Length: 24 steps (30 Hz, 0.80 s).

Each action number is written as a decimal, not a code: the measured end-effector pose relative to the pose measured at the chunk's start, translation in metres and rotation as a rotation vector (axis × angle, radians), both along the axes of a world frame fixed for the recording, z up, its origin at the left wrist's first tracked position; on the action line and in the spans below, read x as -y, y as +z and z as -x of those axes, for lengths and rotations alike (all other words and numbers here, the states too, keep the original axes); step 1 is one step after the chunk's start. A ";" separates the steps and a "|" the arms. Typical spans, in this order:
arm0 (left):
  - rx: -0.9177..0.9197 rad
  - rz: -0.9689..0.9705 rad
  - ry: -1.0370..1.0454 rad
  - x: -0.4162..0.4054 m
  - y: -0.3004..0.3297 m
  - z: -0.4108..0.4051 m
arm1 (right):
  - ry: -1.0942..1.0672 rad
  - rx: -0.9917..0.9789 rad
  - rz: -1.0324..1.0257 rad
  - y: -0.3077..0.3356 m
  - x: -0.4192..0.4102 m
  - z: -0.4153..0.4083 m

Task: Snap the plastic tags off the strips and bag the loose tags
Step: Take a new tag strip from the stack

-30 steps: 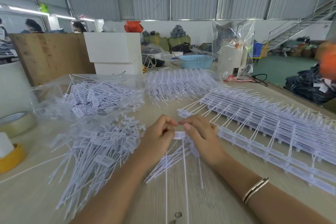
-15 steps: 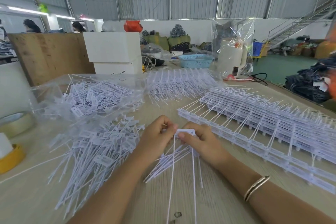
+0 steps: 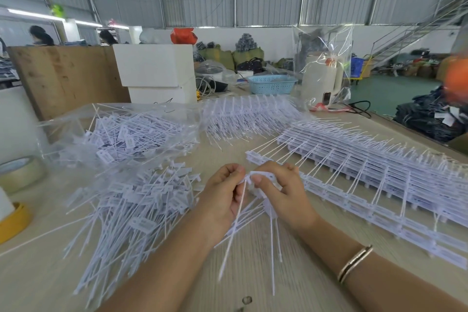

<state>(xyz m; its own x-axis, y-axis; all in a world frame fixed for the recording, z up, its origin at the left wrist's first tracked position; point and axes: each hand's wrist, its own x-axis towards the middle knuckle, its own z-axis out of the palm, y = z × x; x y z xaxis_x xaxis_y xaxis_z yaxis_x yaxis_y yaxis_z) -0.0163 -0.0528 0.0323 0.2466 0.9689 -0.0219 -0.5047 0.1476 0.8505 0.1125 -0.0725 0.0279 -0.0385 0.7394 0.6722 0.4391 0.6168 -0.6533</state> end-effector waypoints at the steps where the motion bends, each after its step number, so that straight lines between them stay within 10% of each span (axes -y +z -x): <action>1: 0.082 0.036 -0.001 -0.001 0.001 0.000 | 0.053 -0.110 0.031 0.000 0.001 -0.001; 5: 0.333 0.027 0.070 -0.013 0.009 0.021 | 0.131 -0.539 0.225 0.003 -0.003 -0.021; 15: -0.568 -0.502 0.257 -0.014 0.013 0.026 | -0.385 0.107 0.358 -0.011 -0.012 -0.003; 24: -0.984 -0.722 0.130 -0.035 0.021 -0.017 | -0.287 -0.190 0.263 -0.010 -0.016 -0.012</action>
